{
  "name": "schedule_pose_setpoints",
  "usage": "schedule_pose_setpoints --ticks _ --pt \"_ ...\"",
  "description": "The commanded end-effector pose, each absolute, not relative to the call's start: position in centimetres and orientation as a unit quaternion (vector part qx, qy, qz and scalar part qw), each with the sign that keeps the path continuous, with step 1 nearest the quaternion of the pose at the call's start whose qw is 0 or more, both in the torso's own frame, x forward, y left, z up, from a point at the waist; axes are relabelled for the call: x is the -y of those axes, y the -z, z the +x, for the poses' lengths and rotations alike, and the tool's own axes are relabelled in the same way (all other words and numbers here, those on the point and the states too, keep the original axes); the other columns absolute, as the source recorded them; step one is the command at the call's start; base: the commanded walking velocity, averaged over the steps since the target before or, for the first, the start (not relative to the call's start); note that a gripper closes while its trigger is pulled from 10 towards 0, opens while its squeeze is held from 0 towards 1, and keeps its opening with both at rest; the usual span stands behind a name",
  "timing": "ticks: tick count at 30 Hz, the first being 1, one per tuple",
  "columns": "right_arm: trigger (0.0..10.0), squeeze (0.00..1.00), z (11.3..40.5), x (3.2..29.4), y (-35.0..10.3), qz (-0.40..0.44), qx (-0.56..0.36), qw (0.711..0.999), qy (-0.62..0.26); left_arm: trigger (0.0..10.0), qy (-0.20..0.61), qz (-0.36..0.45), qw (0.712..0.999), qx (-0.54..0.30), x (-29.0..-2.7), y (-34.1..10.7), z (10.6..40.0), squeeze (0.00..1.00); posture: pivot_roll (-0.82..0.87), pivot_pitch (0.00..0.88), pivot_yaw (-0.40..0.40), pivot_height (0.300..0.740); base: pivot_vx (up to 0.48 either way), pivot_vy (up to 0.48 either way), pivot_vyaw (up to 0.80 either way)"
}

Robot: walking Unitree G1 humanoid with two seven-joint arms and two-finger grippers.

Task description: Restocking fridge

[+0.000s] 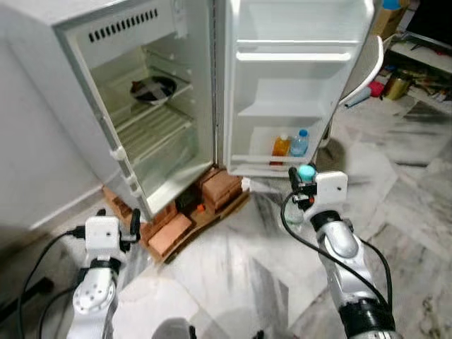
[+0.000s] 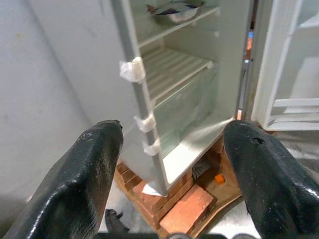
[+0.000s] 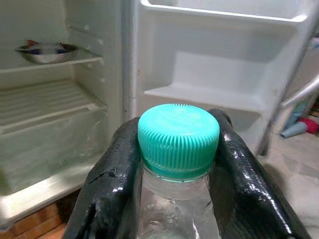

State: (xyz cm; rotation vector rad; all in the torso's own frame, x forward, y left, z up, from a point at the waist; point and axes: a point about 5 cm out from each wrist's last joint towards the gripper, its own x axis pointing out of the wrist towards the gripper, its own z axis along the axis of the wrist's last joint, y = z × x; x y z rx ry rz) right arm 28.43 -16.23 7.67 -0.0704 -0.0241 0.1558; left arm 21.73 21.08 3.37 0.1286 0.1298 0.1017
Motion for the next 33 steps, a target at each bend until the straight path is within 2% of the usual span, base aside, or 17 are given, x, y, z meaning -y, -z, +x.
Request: schedule_pose_setpoints --ticks 1,33 --pt "10.0 0.00 28.50 16.37 -8.11 -0.036 0.022 0.996 -0.078 10.0 -0.043 0.063 0.995 -0.056 -20.98 -3.66 21.75 0.00 0.09 0.016 -0.012 0.740 0.341 0.000 0.00" --pt "10.0 0.00 28.99 16.08 -8.07 -0.036 0.018 0.996 -0.082 10.0 -0.029 0.056 0.996 -0.056 -20.79 -3.72 22.11 0.00 0.08 0.022 -0.008 0.740 0.415 0.000 0.00"
